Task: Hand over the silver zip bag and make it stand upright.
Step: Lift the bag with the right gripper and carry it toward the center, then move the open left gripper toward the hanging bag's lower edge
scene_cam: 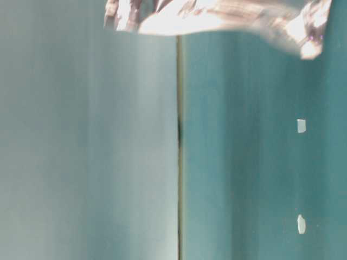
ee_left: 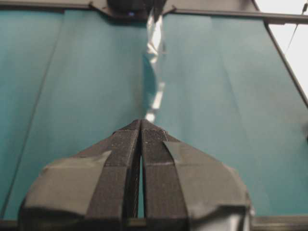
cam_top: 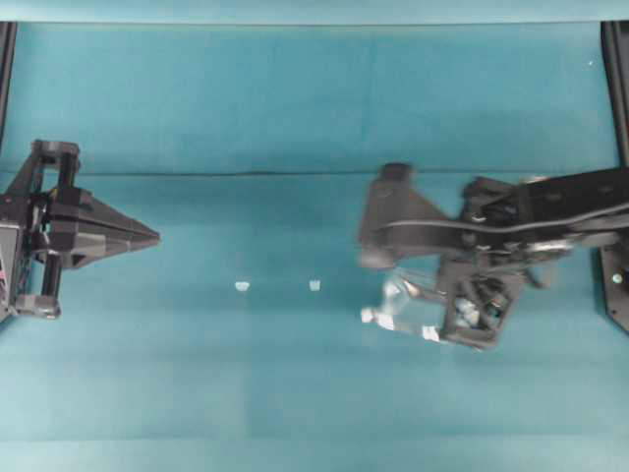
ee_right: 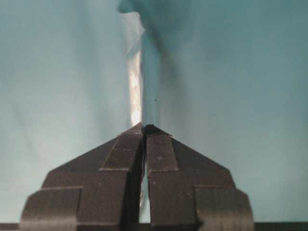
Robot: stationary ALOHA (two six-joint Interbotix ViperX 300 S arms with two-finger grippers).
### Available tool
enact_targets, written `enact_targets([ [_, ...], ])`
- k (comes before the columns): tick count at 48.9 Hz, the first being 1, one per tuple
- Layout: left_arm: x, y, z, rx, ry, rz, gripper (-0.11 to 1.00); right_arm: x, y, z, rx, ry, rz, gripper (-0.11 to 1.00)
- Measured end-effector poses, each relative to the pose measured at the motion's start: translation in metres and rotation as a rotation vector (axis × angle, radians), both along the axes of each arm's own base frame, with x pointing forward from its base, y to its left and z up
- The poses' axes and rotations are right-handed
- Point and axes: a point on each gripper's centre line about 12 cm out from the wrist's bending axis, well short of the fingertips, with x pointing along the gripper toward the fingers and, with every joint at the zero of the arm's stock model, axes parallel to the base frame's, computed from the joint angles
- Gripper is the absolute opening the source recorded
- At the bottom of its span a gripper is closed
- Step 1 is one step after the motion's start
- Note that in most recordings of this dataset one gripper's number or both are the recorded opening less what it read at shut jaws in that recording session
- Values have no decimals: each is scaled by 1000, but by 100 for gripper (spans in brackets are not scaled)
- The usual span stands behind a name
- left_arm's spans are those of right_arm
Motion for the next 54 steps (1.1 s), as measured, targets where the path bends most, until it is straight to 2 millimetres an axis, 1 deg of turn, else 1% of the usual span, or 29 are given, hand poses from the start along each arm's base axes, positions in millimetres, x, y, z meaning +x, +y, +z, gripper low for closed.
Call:
enact_targets([
  [12, -1, 0, -3, 1, 25, 2, 0, 36, -3, 11, -75, 20, 127, 3],
  [20, -2, 0, -4, 0, 26, 1, 0, 54, -5, 16, -107, 25, 179, 3],
  [29, -2, 0, -5, 0, 28, 1, 0, 72, -6, 17, -117, 14, 214, 3],
  [33, -2, 0, -5, 0, 28, 1, 0, 77, -7, 14, -118, 18, 219, 3],
  [54, -2, 0, -5, 0, 29, 1, 0, 92, -17, 4, -120, -6, 211, 3],
])
